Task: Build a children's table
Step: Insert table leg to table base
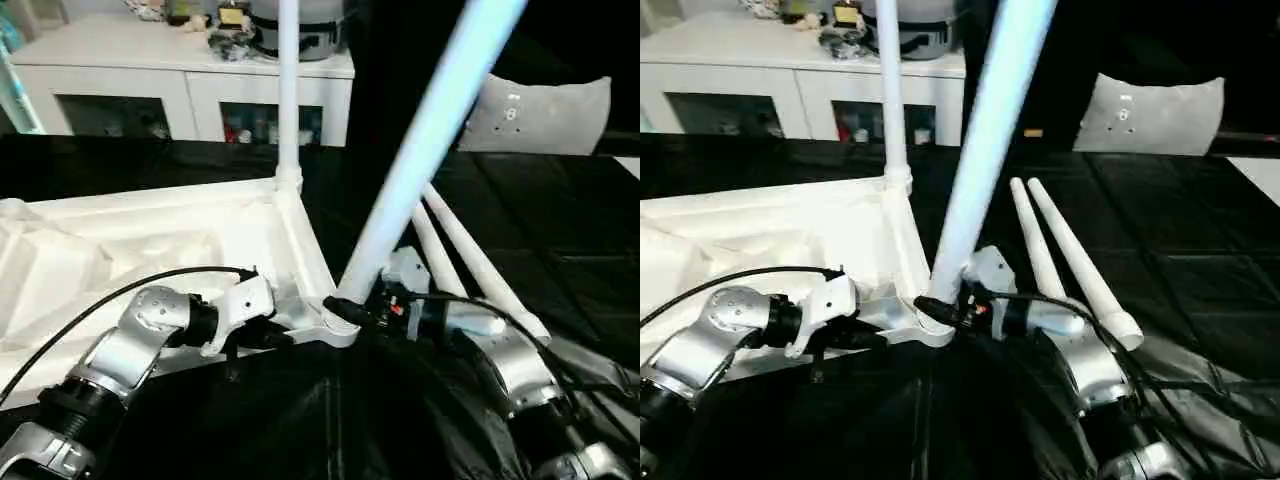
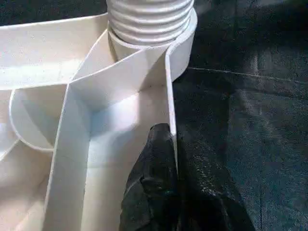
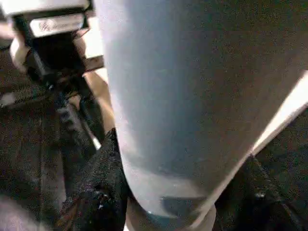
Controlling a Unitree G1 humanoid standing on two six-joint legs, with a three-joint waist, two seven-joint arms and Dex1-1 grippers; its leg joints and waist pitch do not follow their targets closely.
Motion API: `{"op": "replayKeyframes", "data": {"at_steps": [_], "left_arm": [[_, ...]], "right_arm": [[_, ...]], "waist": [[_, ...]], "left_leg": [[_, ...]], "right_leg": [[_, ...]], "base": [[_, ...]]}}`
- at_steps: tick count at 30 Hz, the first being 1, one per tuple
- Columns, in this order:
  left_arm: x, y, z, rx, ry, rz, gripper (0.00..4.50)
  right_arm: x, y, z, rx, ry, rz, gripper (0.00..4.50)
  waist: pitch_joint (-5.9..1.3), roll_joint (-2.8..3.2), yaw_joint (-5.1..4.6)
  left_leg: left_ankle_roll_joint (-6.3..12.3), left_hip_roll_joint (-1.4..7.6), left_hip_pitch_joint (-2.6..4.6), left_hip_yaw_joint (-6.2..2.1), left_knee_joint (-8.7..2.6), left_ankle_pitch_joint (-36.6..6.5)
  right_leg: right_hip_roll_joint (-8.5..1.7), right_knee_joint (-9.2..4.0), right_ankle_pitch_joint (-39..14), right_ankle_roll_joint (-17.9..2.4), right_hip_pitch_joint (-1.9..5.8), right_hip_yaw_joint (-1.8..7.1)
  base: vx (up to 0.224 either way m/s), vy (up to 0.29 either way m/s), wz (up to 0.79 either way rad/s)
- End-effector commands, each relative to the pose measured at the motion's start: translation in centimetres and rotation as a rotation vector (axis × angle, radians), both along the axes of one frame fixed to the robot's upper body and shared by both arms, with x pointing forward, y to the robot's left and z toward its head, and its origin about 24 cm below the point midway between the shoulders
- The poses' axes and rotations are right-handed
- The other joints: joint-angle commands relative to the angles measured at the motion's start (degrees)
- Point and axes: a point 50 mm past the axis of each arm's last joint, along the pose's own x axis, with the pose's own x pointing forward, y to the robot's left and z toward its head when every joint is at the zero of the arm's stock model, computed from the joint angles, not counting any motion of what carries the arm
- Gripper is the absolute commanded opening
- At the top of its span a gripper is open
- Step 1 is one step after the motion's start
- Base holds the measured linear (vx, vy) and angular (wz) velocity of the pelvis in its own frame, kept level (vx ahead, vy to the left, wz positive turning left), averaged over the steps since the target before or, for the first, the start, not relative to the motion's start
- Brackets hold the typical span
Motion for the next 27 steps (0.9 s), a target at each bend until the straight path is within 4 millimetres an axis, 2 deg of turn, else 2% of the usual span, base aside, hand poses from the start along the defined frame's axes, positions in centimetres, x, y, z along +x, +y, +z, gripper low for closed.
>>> {"op": "replayKeyframes", "data": {"at_steps": [1, 2, 6, 8, 10, 11, 13, 15, 18, 19, 22, 24, 27], "left_arm": [[0.5, -0.5, 1.8, -0.012, -0.071, -0.065, 0.0], [0.6, -0.6, 2.1, -0.012, -0.076, -0.079, 0.0], [0.7, -0.7, 2.5, -0.013, -0.08, -0.094, 0.0], [1.1, -0.8, 3.1, -0.015, -0.086, -0.115, 0.0], [1.3, -0.9, 3.3, -0.015, -0.089, -0.119, 0.0], [1.8, -0.8, 3.8, -0.016, -0.093, -0.119, 0.0], [2.3, -0.7, 4.2, -0.013, -0.103, -0.117, 0.0], [2.8, -0.4, 4.7, -0.001, -0.115, -0.115, 0.0], [3.0, -0.2, 4.8, 0.009, -0.119, -0.116, 0.0], [2.9, 0.0, 4.9, 0.011, -0.117, -0.113, 0.0], [2.7, 0.6, 4.8, 0.018, -0.103, -0.089, 0.0], [2.2, 1.2, 4.5, 0.022, -0.087, -0.059, 0.0], [1.7, 1.6, 4.3, 0.013, -0.07, -0.031, 0.0]], "right_arm": [[-3.0, -1.5, -6.2, -0.221, 0.294, 0.032, 1.9], [-3.4, -1.4, -6.2, -0.22, 0.316, 0.067, 1.9], [-3.9, -1.4, -6.3, -0.209, 0.341, 0.09, 1.9], [-4.4, -1.4, -6.5, -0.195, 0.368, 0.118, 1.9], [-4.5, -1.3, -6.6, -0.189, 0.379, 0.131, 1.9], [-4.8, -1.2, -6.6, -0.179, 0.396, 0.148, 1.9], [-5.0, -1.0, -6.6, -0.166, 0.414, 0.162, 1.9], [-4.9, -0.8, -6.5, -0.162, 0.417, 0.165, 1.9], [-4.8, -0.6, -6.4, -0.158, 0.418, 0.162, 1.9], [-4.7, -0.5, -6.4, -0.158, 0.413, 0.156, 1.9], [-4.4, -0.3, -6.4, -0.162, 0.393, 0.128, 1.9], [-4.1, -0.2, -6.4, -0.159, 0.376, 0.097, 1.9], [-4.0, 0.0, -6.3, -0.152, 0.367, 0.081, 1.9]], "waist": [[-0.34, 0.35, -0.13], [0.4, -0.02, -0.13], [0.41, -0.18, 0.33], [0.83, -0.22, 0.48], [0.79, -0.2, 0.55], [1.19, -0.06, 0.56], [0.93, -0.26, 0.54], [1.11, -0.2, 0.5], [1.26, -0.15, 0.3], [1.4, 0.27, 0.42], [1.75, 0.06, 0.19], [2.2, 0.04, 0.19], [2.4, -0.26, 0.01]], "left_leg": [[-2.39, 3.12, 1.07, -2.13, -5.64, -31.08], [-2.1, 3.17, 1.06, -2.06, -5.82, -30.99], [-1.7, 3.24, 1.55, -1.91, -5.85, -30.42], [-1.44, 3.26, 1.42, -1.89, -6.09, -29.8], [-1.55, 3.4, 1.38, -1.89, -6.29, -28.85], [-1.62, 3.44, 1.2, -1.86, -6.51, -28.4], [-1.61, 3.46, 1.16, -1.72, -6.6, -27.12], [-1.57, 3.52, 0.57, -1.61, -6.81, -24.94], [-1.84, 3.66, 0.59, -1.56, -6.9, -24.83], [-2.06, 3.68, 0.56, -1.66, -6.98, -25.03], [-2.33, 3.7, 0.63, -1.69, -7.14, -27.05], [-2.57, 3.73, 0.92, -1.9, -7.22, -29.53], [-2.36, 3.8, 0.54, -2.36, -7.48, -29.47]], "right_leg": [[-4.4, -6.21, -31.41, -6.46, -0.98, 2.48], [-4.46, -6.54, -32.9, -6.02, -1.25, 2.68], [-4.45, -6.72, -33.46, -5.29, -1.45, 2.92], [-4.44, -6.82, -33.41, -5.06, -1.5, 3.05], [-4.44, -6.68, -31.36, -5.57, -1.3, 3.04], [-4.27, -6.56, -29.02, -6.22, -1.32, 2.99], [-4.08, -6.23, -24.82, -7.32, -0.86, 2.85], [-4.04, -5.77, -19.65, -8.72, -0.39, 2.69], [-4.17, -5.62, -18.55, -9.65, -0.28, 2.66], [-4.27, -5.6, -18.48, -9.8, -0.3, 2.68], [-4.37, -5.86, -21.27, -9.58, -0.45, 2.74], [-4.8, -6.55, -28.38, -8.27, -0.93, 3.04], [-5.18, -7.01, -34.24, -6.38, -0.96, 3.16]], "base": [[0.0, 0.0, 0.0], [0.0, 0.0, 0.0], [0.0, 0.0, 0.0], [0.0, 0.0, 0.0], [0.0, 0.0, 0.0], [0.0, 0.0, 0.0], [0.0, 0.0, 0.0], [0.0, 0.0, 0.0], [0.0, 0.0, 0.0], [0.0, 0.0, 0.0], [0.0, 0.0, 0.0], [0.0, 0.0, 0.0], [0.0, 0.0, 0.0]]}}
